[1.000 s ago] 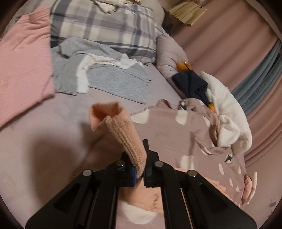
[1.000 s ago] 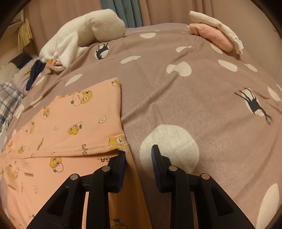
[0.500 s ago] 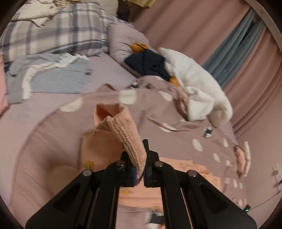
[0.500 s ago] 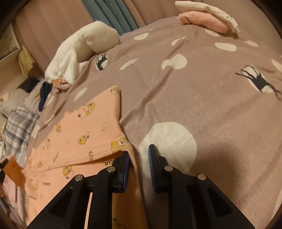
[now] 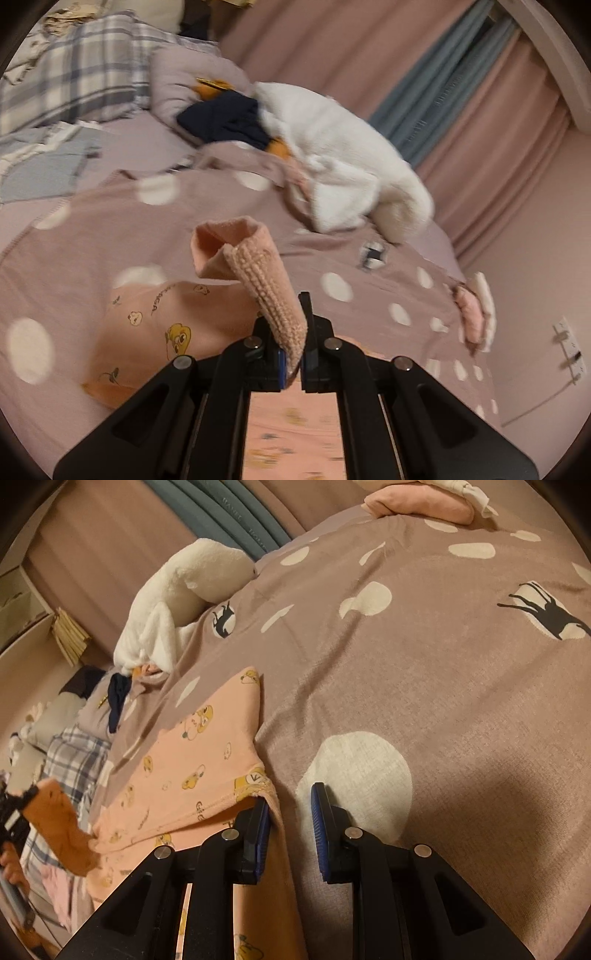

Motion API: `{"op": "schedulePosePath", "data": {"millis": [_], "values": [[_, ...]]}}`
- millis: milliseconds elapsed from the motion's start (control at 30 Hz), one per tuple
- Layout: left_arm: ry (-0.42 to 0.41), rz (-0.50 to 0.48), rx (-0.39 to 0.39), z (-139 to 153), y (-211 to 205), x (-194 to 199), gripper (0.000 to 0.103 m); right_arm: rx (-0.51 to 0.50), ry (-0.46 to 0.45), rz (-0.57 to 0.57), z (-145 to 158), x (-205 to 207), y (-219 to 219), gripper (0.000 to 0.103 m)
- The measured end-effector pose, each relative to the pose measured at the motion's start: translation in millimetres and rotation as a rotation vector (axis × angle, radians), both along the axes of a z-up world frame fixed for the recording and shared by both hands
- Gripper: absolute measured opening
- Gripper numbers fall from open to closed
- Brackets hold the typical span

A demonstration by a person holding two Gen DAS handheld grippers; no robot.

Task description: Fold small clothes

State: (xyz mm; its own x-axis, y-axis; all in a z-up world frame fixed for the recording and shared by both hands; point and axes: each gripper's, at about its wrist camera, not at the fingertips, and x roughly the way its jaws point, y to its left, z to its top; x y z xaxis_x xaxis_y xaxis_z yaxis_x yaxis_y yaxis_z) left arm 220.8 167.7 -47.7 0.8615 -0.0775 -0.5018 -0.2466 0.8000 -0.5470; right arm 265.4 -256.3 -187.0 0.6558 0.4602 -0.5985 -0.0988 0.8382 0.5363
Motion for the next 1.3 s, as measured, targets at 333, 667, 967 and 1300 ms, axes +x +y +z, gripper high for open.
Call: {"op": "schedulePosePath", "data": {"millis": [333, 667, 967, 1300], "values": [[0.058, -0.161, -0.044, -41.3, -139.8, 70.9, 0.004, 0.085, -0.002, 0.023, -5.7, -0.7, -10.2, 0.020], [0.163, -0.295, -0.040, -93.2, -215.5, 103.7, 0.004, 0.125, -0.006, 0.033, -7.8, -1.5, -12.2, 0.019], [0.199, -0.380, -0.132, -116.6, -233.0, 111.7, 0.005, 0.127, -0.006, 0.035, -7.7, -1.9, -13.6, 0.020], [0.220, -0.498, -0.312, -123.9, -244.1, 111.4, 0.067, 0.130, -0.006, 0.035, -8.2, -2.1, -13.7, 0.020]]}}
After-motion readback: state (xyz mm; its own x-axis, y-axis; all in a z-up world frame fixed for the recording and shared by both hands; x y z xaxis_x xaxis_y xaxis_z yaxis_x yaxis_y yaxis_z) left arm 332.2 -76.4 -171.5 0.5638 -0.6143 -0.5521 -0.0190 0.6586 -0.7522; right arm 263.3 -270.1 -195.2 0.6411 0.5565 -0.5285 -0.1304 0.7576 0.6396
